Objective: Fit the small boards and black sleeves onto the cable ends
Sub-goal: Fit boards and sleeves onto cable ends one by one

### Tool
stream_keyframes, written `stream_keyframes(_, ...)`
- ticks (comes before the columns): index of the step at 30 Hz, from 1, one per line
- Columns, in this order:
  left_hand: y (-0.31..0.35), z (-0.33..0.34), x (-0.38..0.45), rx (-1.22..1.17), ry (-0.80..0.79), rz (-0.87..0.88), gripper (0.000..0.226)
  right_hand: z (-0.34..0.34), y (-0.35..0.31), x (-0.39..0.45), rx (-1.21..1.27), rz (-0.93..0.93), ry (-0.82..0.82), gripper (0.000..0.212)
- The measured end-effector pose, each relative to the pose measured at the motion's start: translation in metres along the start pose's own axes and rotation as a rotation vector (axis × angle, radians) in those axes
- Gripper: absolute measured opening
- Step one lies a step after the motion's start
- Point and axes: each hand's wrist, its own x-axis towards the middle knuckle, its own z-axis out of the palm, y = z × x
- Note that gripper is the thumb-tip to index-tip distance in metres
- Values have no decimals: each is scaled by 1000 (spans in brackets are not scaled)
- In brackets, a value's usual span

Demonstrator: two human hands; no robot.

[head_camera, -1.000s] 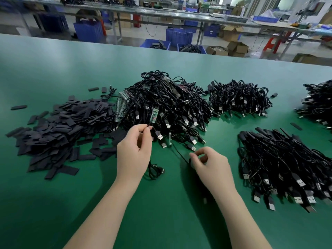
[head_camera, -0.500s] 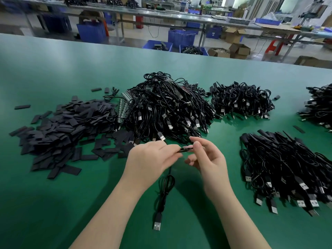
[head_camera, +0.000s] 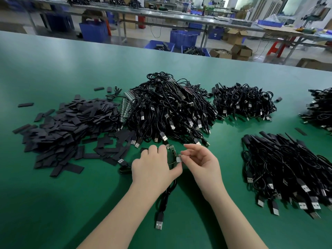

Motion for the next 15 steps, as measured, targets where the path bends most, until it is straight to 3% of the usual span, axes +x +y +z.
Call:
stream_keyframes(5,2,-3,-1,5,60,3,56,0,4,0,-62,-48,-6,40)
stream_keyframes(9,4,-7,0,-187,29,192,33,-1,5,1,-108,-59,-5,45)
stream_keyframes(11,4,-6,0,-305,-16,198,25,0,6,0,-157,-81,36,43)
stream_keyframes(15,6,-4,1,-276,-87,188,23,13,-4,0,-565,-328,164,30)
